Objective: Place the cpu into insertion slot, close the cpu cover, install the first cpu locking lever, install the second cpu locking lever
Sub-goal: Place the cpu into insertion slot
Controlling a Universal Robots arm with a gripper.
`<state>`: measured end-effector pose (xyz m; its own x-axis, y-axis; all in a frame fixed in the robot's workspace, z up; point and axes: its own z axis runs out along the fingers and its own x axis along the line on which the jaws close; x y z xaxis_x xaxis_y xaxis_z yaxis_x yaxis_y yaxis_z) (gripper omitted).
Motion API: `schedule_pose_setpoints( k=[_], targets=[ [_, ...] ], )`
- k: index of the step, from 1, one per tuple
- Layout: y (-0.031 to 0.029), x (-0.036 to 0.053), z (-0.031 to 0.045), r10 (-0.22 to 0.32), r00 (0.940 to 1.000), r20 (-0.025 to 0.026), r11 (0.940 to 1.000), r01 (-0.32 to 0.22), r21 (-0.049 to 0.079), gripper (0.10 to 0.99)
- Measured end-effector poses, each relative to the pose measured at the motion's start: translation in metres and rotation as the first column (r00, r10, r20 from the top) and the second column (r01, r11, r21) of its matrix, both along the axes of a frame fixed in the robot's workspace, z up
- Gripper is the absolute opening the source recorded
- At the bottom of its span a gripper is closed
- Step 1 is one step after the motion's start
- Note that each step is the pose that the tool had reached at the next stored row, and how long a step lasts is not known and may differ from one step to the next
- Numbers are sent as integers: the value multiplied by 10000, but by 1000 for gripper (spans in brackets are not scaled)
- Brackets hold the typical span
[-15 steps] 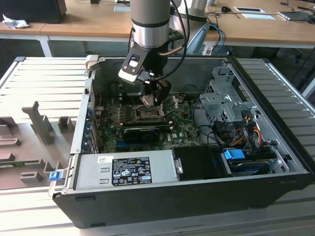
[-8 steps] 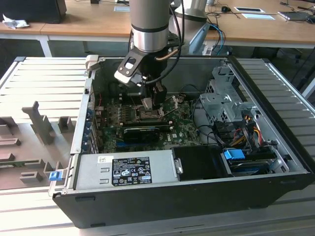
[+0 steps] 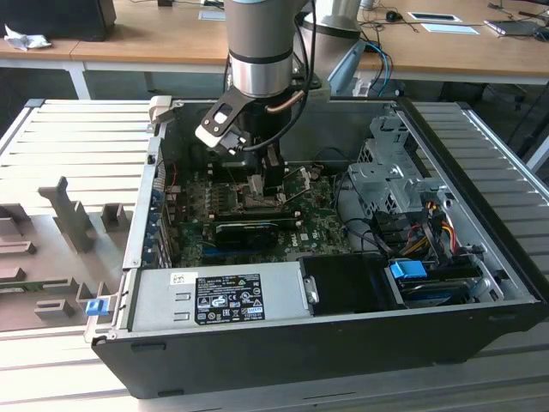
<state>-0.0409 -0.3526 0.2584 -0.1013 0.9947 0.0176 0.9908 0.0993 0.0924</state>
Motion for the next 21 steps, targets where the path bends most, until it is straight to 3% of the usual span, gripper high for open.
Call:
schedule_pose_setpoints(
  k=[3, 6, 9, 12, 15, 18, 21],
  targets=[
    [0, 0, -4, -176, 9998, 1, 9998, 176, 1, 533],
    [0, 0, -9, -700, 9975, -1, 9975, 700, 0, 533],
    [0, 0, -21, -1310, 9914, -1, 9914, 1310, 2, 533],
    [0, 0, -32, -2183, 9759, -3, 9759, 2183, 0, 533],
    [0, 1, -35, -2664, 9639, -2, 9639, 2664, -2, 533],
    [0, 2, -40, -2776, 9607, -2, 9607, 2776, -4, 533],
    [1, 2, -96, -2777, 9607, -2, 9607, 2777, -3, 533]
  ],
)
